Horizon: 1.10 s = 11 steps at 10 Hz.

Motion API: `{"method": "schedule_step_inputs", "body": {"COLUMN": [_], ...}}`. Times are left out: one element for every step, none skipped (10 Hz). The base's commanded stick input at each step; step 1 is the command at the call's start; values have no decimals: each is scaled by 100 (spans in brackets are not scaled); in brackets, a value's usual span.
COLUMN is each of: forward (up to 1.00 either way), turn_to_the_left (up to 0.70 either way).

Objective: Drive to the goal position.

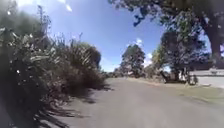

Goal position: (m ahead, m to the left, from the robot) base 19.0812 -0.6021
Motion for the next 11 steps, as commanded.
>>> {"method": "schedule_step_inputs", "body": {"forward": [100, 100, 100, 100, 100, 100, 100, 100, 100, 100, 100], "turn_to_the_left": [-1, -1, -1, -1, -1, -1, -1, -1, -1, -1, -1]}}
